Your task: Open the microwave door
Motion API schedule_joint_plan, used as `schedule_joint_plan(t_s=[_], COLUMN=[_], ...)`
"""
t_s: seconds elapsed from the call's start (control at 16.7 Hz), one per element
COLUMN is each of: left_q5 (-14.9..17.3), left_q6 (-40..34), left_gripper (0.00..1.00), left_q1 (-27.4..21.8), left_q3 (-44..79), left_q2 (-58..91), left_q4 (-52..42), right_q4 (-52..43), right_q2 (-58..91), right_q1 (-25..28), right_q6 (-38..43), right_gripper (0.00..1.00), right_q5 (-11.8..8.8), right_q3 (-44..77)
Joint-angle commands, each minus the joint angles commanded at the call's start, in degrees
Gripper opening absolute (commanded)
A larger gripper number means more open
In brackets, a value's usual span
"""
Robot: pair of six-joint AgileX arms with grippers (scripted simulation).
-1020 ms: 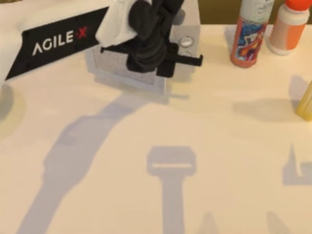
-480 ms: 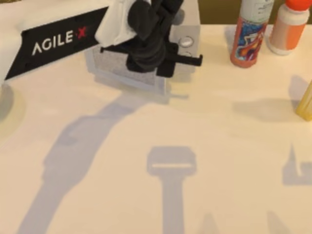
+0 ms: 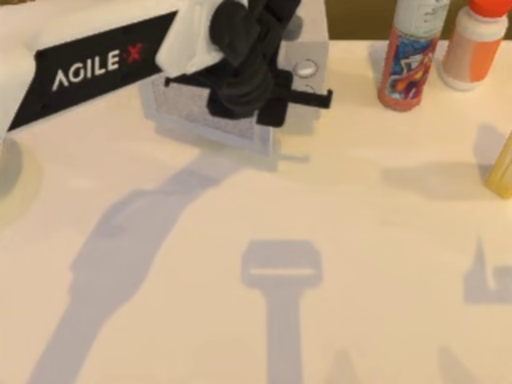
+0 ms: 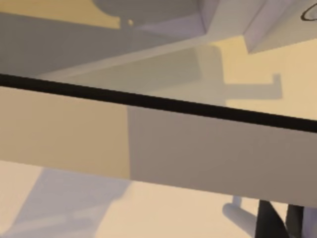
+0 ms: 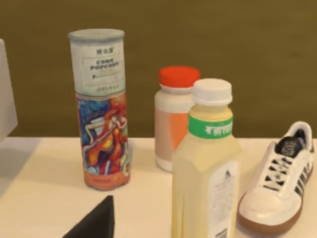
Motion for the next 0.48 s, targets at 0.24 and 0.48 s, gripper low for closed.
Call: schedule_joint_plan(t_s=[0.24, 0.48], left_q5=[0.9, 3.1], left_q6=[1.6, 5.8], left_gripper=[0.00, 0.00], left_q1=[0.0, 1.1], left_q3=[-1.9, -6.6], left_q2=[-1.3, -4.4], left_q4=[0.9, 2.9], right_q4=[0.0, 0.0], right_q2=[0.0, 0.0], right_q1=[0.0, 0.0], right_q6=[0.0, 0.0], right_gripper=[1.00, 1.00], right_q5=[0.0, 0.0], right_q3=[0.0, 0.0])
